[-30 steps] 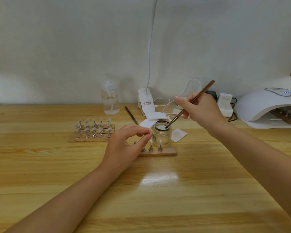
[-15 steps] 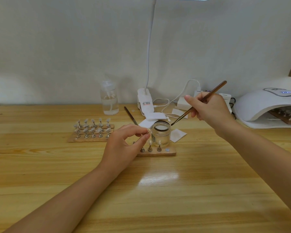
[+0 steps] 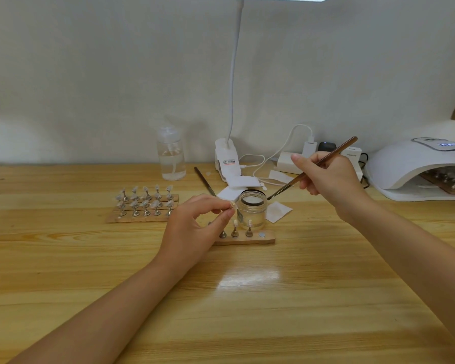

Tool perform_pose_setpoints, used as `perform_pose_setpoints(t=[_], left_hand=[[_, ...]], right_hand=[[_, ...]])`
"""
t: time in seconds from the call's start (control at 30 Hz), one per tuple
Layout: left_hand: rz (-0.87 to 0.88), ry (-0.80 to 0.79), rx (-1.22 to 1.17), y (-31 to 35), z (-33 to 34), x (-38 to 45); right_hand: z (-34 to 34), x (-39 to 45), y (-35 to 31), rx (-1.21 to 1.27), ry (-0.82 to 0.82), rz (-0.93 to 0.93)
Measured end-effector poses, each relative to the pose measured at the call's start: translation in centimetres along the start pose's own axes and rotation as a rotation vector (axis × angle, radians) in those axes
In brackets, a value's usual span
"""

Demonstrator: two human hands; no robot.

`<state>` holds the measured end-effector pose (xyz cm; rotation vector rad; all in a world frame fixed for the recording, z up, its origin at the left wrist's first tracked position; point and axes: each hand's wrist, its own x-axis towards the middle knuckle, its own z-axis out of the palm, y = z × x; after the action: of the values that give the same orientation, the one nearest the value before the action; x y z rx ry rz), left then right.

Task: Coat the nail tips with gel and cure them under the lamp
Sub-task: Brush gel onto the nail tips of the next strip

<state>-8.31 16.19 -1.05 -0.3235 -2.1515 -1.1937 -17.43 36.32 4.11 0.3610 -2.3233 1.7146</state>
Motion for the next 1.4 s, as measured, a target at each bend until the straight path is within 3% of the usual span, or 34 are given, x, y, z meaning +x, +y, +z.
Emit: perform_pose_setpoints(t=[0.13,0.27,0.53,1.0,1.2,1.4], left_hand=[[0.011,0.013,0.003,0.0,0.0,0.0],[-0.009,0.017,-0.007,0.2,0.1,0.0],[-0.034,0.014,0.036,0.1,0.1,0.0],[0.002,0.005,0.084,-0.2,0.3,0.1],[0.022,0.011,0.079,-0.3,0.4,0.0],[-0.001,0.003,0.078,-0.4,0.4,0.0]], right_hand=[[0.1,-0.6,0.1,0.095,0.065,-0.03],[1.5,-2.4,-0.4,0.244,0.086,-0.184],[4.6,-6.8,0.6,0.058,-0.001,-0.557],[5.1,-7.2,0.4,0.122,0.037,-0.525],[5.1,-7.1,0.5,-0.011,0.068,-0.663],[5.1,-7.1,0.7,-0.037,0.073,-0.684]])
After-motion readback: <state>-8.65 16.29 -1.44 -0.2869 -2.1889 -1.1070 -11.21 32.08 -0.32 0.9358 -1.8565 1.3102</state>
